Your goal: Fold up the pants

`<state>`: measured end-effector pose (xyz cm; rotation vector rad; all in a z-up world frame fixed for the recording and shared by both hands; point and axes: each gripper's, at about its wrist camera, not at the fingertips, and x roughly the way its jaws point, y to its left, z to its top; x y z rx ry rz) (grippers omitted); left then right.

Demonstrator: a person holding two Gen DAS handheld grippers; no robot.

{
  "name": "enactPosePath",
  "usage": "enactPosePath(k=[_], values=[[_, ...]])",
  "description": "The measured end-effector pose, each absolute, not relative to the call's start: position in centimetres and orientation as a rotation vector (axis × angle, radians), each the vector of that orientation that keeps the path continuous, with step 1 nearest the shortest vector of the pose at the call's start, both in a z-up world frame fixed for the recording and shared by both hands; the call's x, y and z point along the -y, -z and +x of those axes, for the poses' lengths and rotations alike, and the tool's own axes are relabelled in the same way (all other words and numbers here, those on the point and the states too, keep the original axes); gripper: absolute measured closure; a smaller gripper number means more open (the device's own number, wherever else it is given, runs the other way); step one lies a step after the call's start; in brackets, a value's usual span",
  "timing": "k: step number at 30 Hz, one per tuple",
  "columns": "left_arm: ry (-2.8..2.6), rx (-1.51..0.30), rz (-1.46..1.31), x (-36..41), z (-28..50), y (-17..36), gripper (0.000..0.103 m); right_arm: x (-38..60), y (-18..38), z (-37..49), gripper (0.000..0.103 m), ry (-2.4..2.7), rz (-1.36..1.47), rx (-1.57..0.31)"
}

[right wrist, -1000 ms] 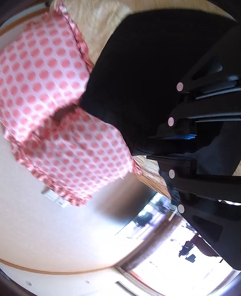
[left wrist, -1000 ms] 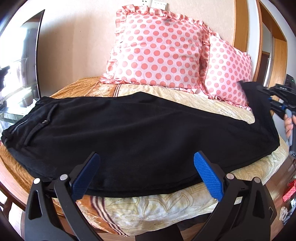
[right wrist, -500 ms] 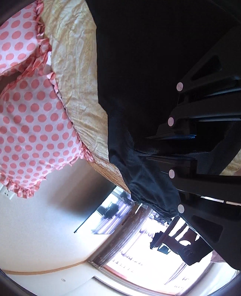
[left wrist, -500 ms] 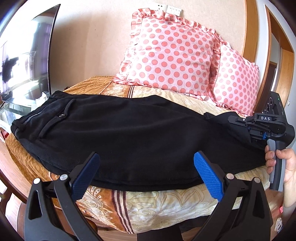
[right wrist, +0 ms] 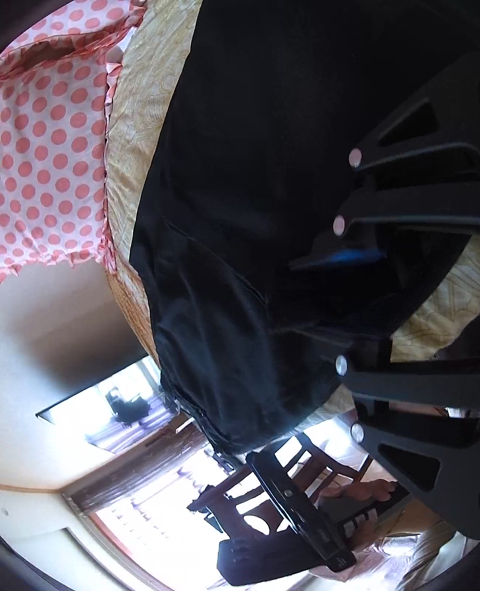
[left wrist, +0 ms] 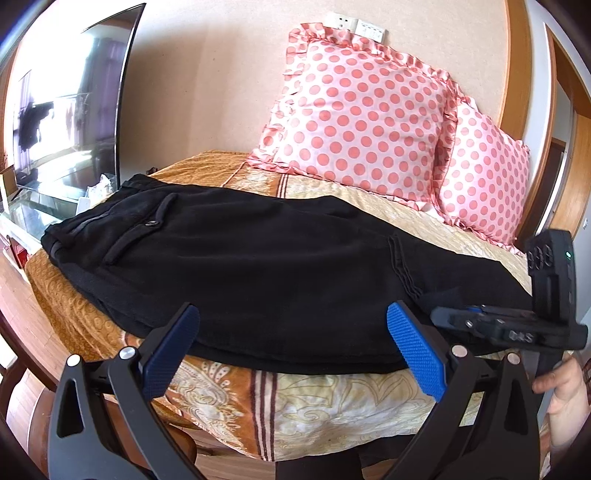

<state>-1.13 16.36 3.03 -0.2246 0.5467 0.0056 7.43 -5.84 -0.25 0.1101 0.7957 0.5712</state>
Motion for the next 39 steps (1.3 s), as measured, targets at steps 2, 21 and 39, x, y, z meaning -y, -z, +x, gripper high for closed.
enactPosePath(k=[2, 21, 39], values=[[-0.027, -0.541, -0.235, -16.9, -1.4, -3.2, 0.002, 6.0, -0.4, 6.5, 0.039, -0.6, 0.121, -0.786], [-0.061, -0.539, -0.867, -31.5, -2.7, -1.8, 0.002, 3.3, -0.3, 5.3, 0.041, -0.283, -0.28, -0.644], [-0.056, -0.549, -1.222, -41.0, 0.9, 0.3, 0.002, 3.5, -0.6, 4.7, 0.034, -0.334, -0.245, -0.629]])
